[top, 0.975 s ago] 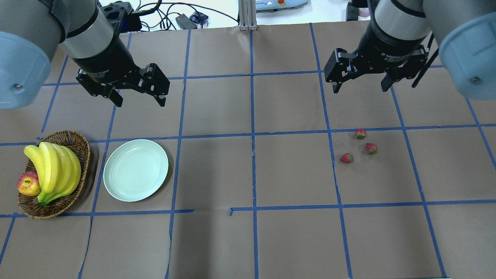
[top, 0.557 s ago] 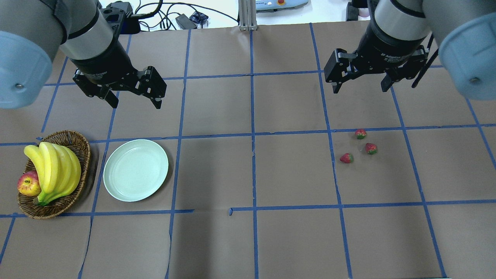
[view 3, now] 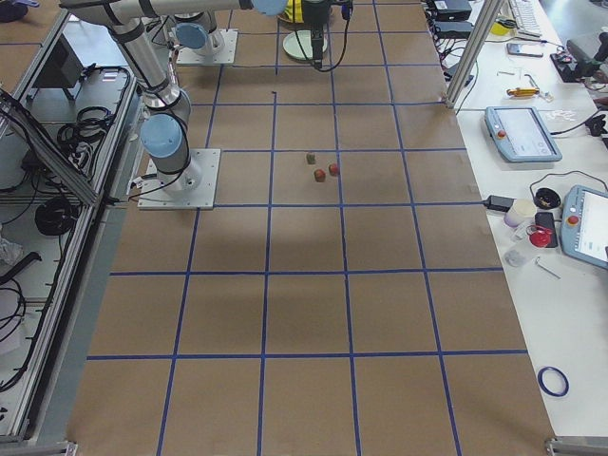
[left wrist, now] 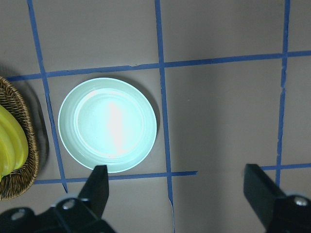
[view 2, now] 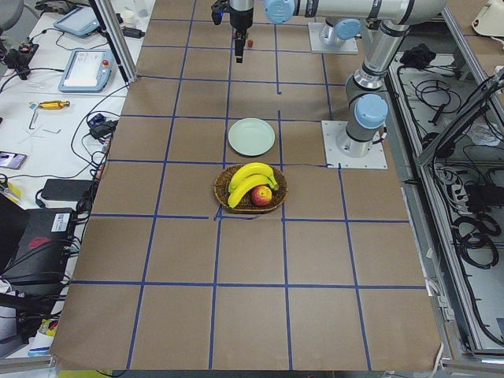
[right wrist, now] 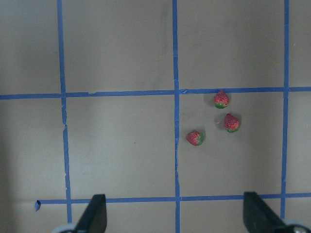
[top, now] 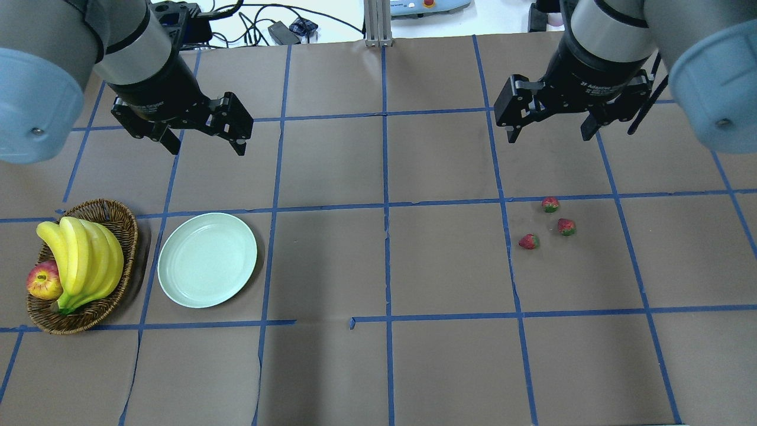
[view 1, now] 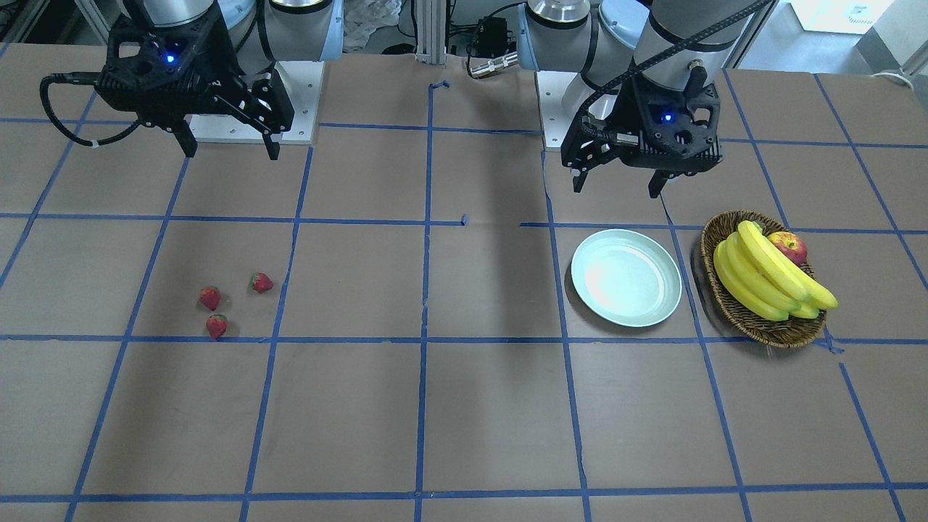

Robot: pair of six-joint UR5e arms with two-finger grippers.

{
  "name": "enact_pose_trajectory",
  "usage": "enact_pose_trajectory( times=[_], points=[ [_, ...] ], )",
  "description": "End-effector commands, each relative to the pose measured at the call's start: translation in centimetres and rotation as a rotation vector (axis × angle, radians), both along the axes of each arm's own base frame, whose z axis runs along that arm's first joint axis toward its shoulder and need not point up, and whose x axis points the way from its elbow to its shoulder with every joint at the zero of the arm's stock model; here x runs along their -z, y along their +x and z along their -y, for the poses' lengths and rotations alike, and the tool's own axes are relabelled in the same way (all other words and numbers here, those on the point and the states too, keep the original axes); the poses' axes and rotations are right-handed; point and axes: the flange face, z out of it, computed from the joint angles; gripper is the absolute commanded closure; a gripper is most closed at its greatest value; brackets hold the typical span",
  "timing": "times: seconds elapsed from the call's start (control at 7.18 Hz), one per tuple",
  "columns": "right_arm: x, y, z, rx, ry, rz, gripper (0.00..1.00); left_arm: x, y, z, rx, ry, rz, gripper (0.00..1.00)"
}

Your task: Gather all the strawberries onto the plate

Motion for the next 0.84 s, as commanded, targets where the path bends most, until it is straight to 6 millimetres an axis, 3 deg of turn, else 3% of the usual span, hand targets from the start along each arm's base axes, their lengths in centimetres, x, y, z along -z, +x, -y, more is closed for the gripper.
enact_pose_trajectory(
  times=[0.0, 0.28, 0.56, 0.7],
  points=[
    [0.0, 0.0, 0.0, -0.002, 0.0, 0.0, 0.0, 0.0, -0.3, 0.0, 0.005, -0.014, -0.025, 0.0],
    [0.3, -0.1, 0.1, -0.002, 0.003, -0.002, 0.0, -0.1, -0.3, 0.0, 0.006, -0.016, -0.026, 0.0],
    [4.2, -2.2, 3.3, 0.031, 0.078, -0.007, 0.0, 0.0, -0.3, 0.0, 0.006, -0.011, -0.026, 0.0],
    [5.7, -4.4, 4.7, 0.062, 0.107, -0.001, 0.0, 0.1, -0.3, 0.0, 0.005, -0.01, -0.026, 0.0]
  ],
)
